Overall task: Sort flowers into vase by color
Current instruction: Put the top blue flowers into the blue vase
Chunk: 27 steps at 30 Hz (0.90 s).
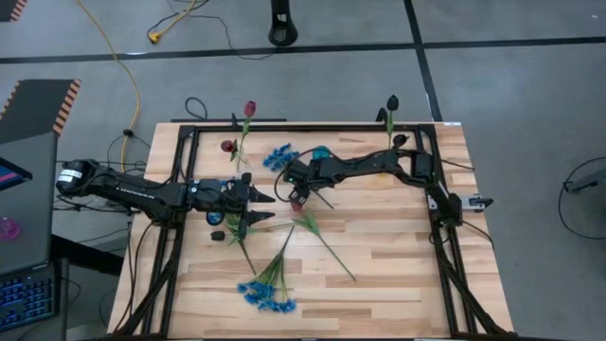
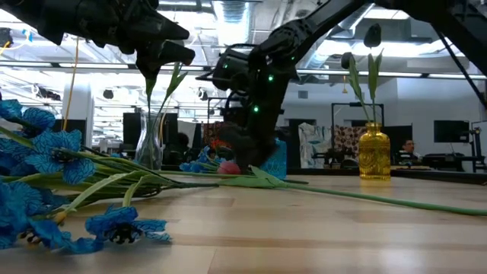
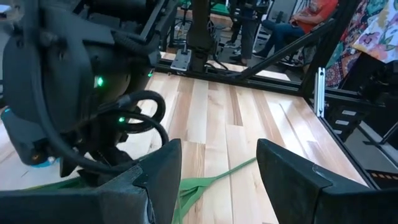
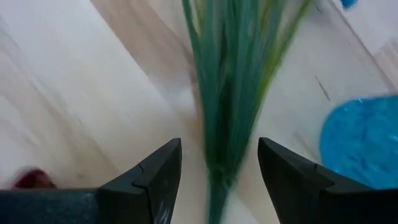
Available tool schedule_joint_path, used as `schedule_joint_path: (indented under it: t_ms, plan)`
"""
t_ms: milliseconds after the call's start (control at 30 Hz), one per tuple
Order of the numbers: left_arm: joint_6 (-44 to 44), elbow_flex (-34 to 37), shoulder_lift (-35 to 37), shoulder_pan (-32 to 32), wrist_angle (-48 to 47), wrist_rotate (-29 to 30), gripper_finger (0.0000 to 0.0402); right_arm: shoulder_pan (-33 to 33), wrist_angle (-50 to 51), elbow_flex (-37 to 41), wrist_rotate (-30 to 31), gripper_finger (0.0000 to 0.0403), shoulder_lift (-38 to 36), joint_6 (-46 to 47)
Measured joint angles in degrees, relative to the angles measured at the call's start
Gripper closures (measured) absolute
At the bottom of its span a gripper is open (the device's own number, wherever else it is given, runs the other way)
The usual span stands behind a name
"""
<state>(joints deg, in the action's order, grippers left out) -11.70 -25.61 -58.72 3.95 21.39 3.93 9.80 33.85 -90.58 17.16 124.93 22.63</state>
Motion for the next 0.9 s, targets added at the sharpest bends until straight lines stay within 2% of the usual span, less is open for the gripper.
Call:
schedule_joint_path:
  t_ms: [167, 267, 367, 667, 733, 900]
  plan:
    - [0.00, 0.00, 0.00, 0.00, -0.04, -0.12, 0.0205, 0.42, -0.51, -0.15, -0.49, 0.0164, 0.84, 0.04]
    - [-0.02, 0.00, 0.00, 0.00, -0.09, -0.14, 0.0205, 0.52, 0.24, -0.18, -0.92, 0.0179, 0.85, 0.05]
    - [-0.02, 0.00, 0.00, 0.00, -0.25, -0.24, 0.0205, 0.50, 0.22, -0.16, -2.02, 0.0214, 0.81, 0.03]
    - [1.39, 0.00, 0.55, -0.01, -0.63, -0.62, 0.0205, 0.44, 1.37, -0.11, -2.45, 0.0354, 0.58, -0.19]
    - [1.61, -0.06, 0.97, 0.00, -0.33, -0.62, 0.0205, 0.28, 2.71, -0.06, -2.11, 0.0366, 0.16, -0.26]
    - [2.47, -0.07, 4.23, -0.02, -1.29, -0.60, 0.0205, -0.04, 5.22, 0.19, -2.09, 0.0366, -1.76, -0.69]
